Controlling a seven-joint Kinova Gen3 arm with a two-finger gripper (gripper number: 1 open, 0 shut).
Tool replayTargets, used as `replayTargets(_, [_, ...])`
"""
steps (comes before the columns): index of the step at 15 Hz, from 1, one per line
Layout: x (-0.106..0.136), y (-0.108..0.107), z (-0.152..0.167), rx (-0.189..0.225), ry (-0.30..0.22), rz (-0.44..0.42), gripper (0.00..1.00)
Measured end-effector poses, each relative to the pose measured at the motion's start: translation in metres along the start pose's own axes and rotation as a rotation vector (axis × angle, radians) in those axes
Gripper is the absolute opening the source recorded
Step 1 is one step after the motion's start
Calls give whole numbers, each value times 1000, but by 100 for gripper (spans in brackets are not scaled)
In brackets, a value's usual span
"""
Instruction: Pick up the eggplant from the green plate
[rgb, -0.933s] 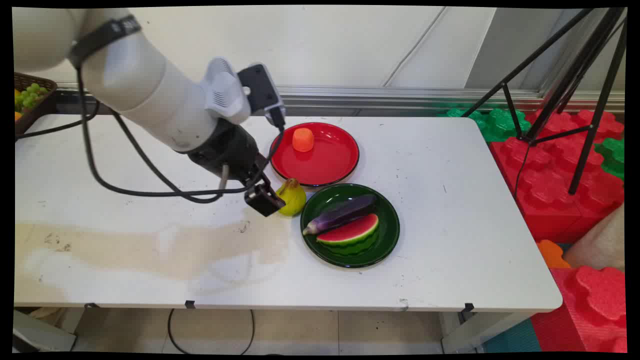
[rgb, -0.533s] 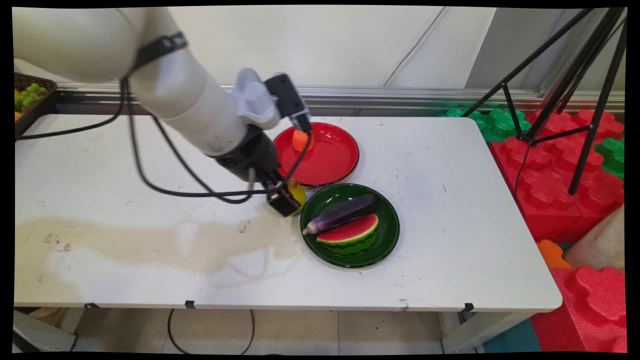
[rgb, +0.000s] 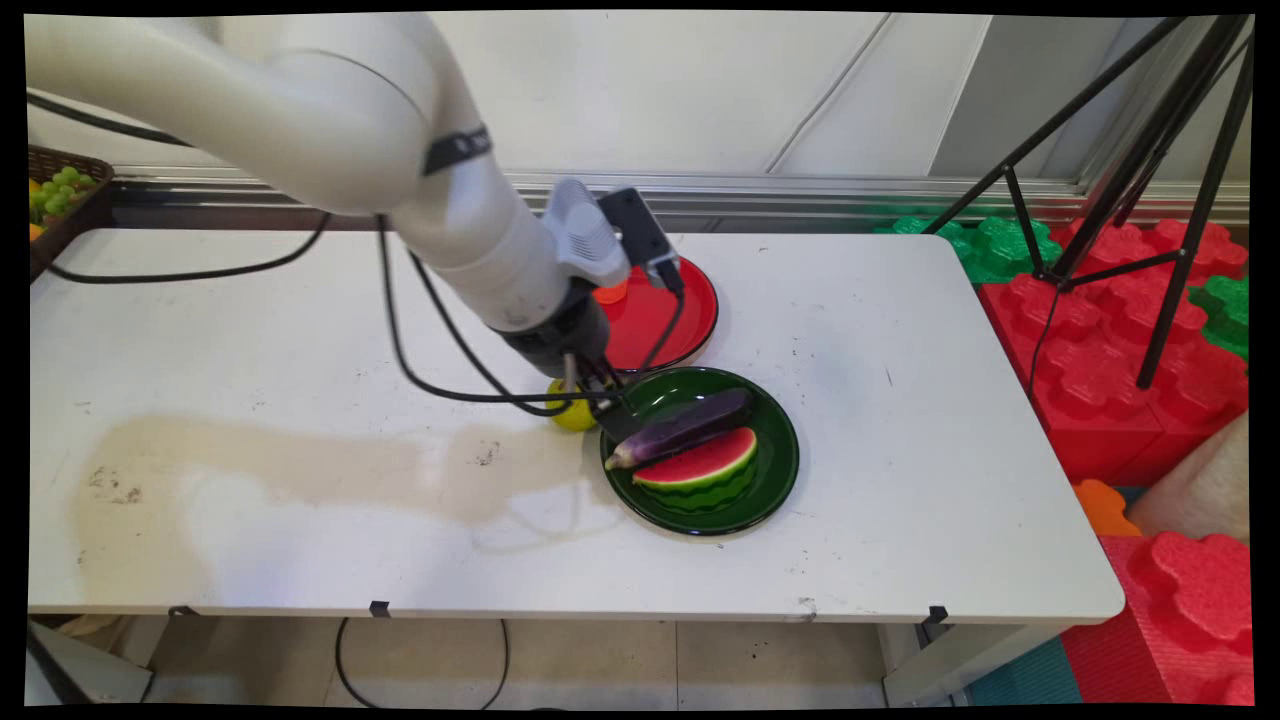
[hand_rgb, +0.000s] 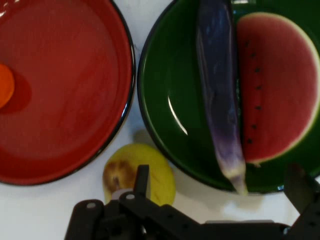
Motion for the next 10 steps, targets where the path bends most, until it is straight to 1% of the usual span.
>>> replayTargets(3, [9,-1,31,-14,-6,7,100])
replayTargets(10, [17,-1,79,-45,-5,17,100])
